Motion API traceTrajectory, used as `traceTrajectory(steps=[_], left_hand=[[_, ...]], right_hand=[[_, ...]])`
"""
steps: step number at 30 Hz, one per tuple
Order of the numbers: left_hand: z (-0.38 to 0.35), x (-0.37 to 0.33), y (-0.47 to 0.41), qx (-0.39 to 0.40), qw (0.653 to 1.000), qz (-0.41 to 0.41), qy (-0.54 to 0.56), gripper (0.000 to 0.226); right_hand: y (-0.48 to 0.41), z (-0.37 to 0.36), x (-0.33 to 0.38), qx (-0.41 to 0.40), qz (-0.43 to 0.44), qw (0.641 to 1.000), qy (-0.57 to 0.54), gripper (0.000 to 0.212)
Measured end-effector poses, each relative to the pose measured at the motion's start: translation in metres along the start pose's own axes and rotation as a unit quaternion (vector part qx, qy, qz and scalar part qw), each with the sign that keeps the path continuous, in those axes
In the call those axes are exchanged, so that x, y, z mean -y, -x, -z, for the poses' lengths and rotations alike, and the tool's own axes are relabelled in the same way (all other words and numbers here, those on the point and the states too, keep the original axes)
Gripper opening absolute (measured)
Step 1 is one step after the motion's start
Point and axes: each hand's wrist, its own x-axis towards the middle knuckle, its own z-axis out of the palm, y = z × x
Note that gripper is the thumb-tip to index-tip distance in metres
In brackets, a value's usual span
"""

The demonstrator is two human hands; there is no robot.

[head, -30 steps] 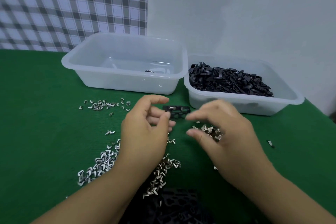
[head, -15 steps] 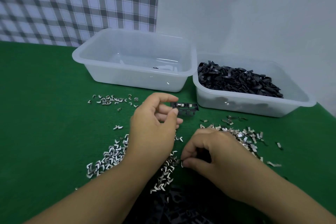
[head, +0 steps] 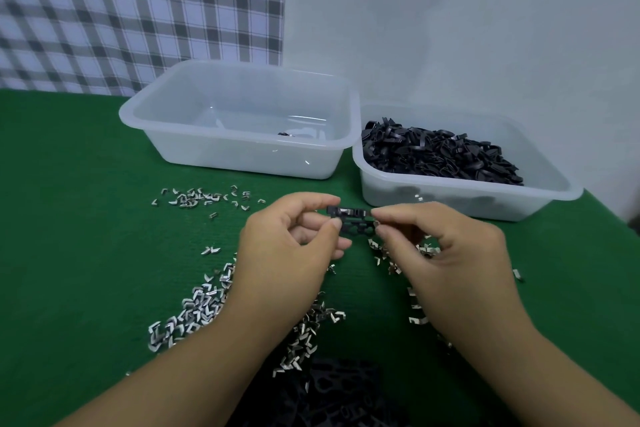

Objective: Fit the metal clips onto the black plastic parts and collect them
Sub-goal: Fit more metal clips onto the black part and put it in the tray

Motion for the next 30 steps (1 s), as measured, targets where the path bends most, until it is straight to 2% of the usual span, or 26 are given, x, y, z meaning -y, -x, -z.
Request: traceTrajectory(steps=[7,13,25,30], left_hand=[[-0.0027,-0.0033,0.0029,0.030,1.000,0.000,0.008,0.027],[-0.0042,-0.0043,0.0043,0.038,0.999,-0.002,0.016,0.027],[-0.0042,-0.0063,0.0059,0.069,0.997,0.015,0.044,0.023],[-0.0026,-0.0072,0.0049,0.068,0.998,0.003,0.016,0.028]], right_hand=[[0.0002,-0.0013,-0.0072,-0.020,0.022,0.999,0.030,0.014],[0.0003,-0.0046,-0.0087,-0.011,-0.014,1.000,0.007,0.011],[-0.0004,-0.0057,-0.0078,-0.023,0.002,0.999,0.022,0.011],[-0.0034,-0.0011,-0.0071,0.028,-0.066,0.995,-0.070,0.020]])
